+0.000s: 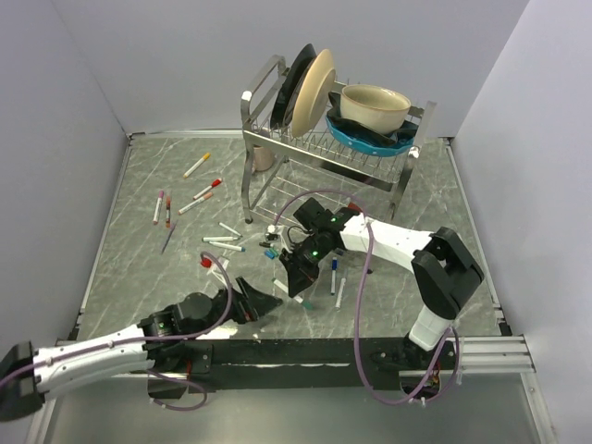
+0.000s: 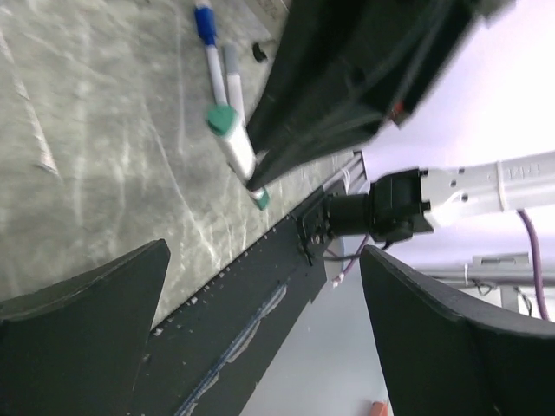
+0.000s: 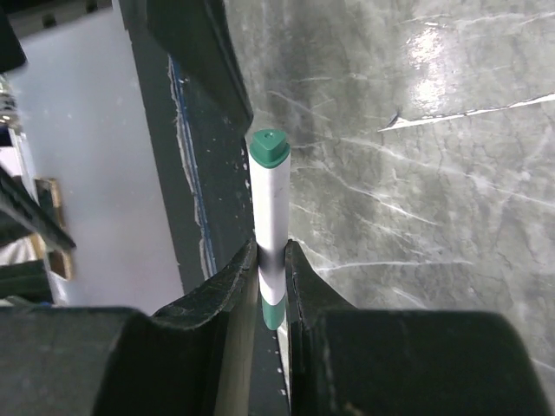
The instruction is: Open the pen caps
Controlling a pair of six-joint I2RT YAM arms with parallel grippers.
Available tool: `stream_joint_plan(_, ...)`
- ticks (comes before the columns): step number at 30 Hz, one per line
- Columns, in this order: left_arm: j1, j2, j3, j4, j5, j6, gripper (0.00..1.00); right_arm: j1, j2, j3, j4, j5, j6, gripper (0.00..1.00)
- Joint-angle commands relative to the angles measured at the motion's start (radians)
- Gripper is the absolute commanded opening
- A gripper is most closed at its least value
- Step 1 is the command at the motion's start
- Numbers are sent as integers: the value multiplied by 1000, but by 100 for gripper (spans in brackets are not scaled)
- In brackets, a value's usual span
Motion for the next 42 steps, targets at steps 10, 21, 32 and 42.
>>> stream_joint_plan(10, -287, 519, 117, 344, -386, -92, 79, -1, 23, 33, 39, -126, 85, 0)
stream_joint_plan(21, -309, 532, 90, 447, -461, -89, 81, -1, 25, 39, 24, -144, 69, 0)
stream_joint_plan(32, -309, 58, 45, 15, -663, -224, 79, 9, 62, 74, -77, -180, -56, 0)
stream_joint_plan(42, -307, 321, 175, -113, -706, -400, 69, 9, 60, 73, -70, -187, -44, 0)
